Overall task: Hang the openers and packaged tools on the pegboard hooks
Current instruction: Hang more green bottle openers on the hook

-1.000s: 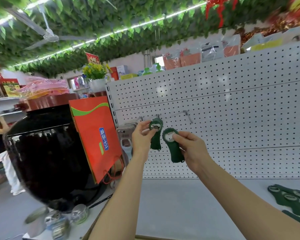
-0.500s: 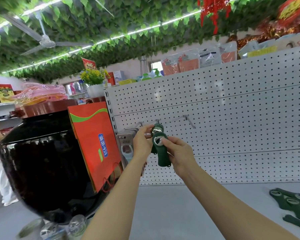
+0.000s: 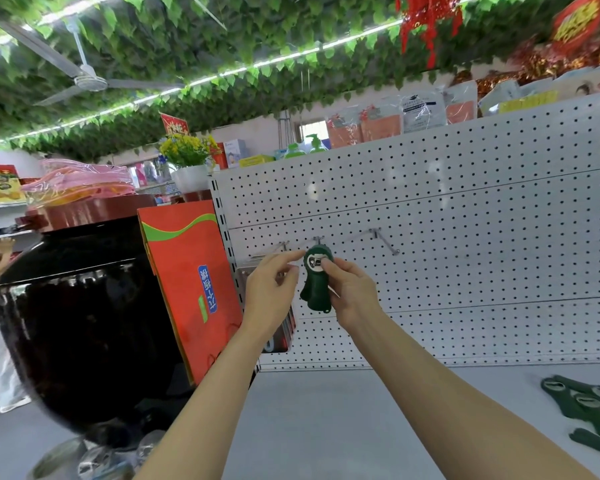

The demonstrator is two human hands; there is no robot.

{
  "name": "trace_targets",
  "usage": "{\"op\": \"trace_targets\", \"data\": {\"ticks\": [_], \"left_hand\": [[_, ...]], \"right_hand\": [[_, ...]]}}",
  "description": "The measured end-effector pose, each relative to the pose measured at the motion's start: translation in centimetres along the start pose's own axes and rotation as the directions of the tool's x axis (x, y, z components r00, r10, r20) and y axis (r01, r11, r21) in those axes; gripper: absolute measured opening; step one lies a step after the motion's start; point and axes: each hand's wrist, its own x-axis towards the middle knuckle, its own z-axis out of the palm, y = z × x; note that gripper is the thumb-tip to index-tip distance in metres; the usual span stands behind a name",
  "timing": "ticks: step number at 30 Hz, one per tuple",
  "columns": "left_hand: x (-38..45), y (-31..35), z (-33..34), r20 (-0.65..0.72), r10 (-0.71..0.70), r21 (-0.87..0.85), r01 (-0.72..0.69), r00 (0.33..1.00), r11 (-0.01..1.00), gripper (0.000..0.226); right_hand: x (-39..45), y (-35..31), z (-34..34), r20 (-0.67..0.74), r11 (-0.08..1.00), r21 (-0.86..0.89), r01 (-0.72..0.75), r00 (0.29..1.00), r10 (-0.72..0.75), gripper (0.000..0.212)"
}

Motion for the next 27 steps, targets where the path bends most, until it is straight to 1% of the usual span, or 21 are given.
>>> {"op": "trace_targets", "data": {"ticks": [3, 7, 10, 13, 15, 16, 19, 21, 22, 24, 26, 27], "left_hand": [[-0.2, -0.2, 0.6, 0.041, 0.008, 0.057, -0.01, 0.999, 0.998, 0.039], [0.4, -1.2, 1.4, 0.094, -0.051, 0.104, 0.041, 0.994, 0.994, 0.04], [1.1, -1.8, 2.1, 0.118, -0.077, 0.126, 0.062, 0.99, 0.99, 0.039], [1.8, -2.0, 2.7, 0.121, -0.096, 0.133, 0.08, 0.988, 0.988, 0.036], [2.1, -2.2, 3.0, 0.122, -0.102, 0.139, 0.085, 0.987, 0.987, 0.035], [2.2, -2.4, 3.1, 0.121, -0.105, 0.136, 0.088, 0.987, 0.987, 0.035], [2.0, -3.0, 3.4, 0.122, -0.123, 0.108, 0.111, 0.985, 0.988, 0.04], [1.4, -3.5, 3.7, 0.109, -0.126, 0.117, 0.113, 0.986, 0.987, 0.048], [1.0, -3.9, 4.0, 0.087, -0.132, 0.138, 0.119, 0.987, 0.983, 0.05], [0.0, -4.9, 4.7, 0.032, -0.165, 0.22, 0.154, 0.986, 0.963, 0.049], [-1.5, -5.9, 5.5, 0.005, -0.215, 0.325, 0.202, 0.977, 0.924, 0.044], [-2.4, -6.3, 5.9, 0.01, -0.245, 0.366, 0.224, 0.97, 0.903, 0.042]], "right_hand": [[0.7, 0.5, -0.2, 0.005, 1.0, 0.028, -0.012, 1.0, 0.012, 0.027], [2.0, 1.2, -0.9, -0.014, 0.999, 0.037, -0.026, 1.0, 0.026, 0.036], [2.9, 1.4, -1.2, -0.025, 0.999, 0.031, -0.024, 0.999, 0.025, 0.034], [3.7, 1.3, -1.2, -0.049, 1.0, -0.031, 0.001, 0.999, -0.002, 0.022], [4.2, 1.3, -1.3, -0.061, 0.995, -0.1, 0.03, 0.997, -0.036, 0.023], [4.5, 1.3, -1.4, -0.06, 0.988, -0.147, 0.051, 0.996, -0.06, 0.024], [4.8, 1.3, -2.2, -0.052, 0.934, -0.329, 0.143, 0.984, -0.169, 0.016], [4.8, 1.0, -3.4, -0.036, 0.845, -0.489, 0.216, 0.963, -0.267, 0.02], [4.7, 0.8, -4.2, -0.009, 0.777, -0.574, 0.256, 0.948, -0.319, 0.024], [4.2, 0.1, -6.3, 0.063, 0.589, -0.746, 0.31, 0.914, -0.401, 0.027], [3.4, -1.0, -8.9, 0.118, 0.385, -0.874, 0.298, 0.897, -0.427, 0.03], [2.9, -1.8, -10.4, 0.134, 0.302, -0.912, 0.279, 0.896, -0.424, 0.031]]}}
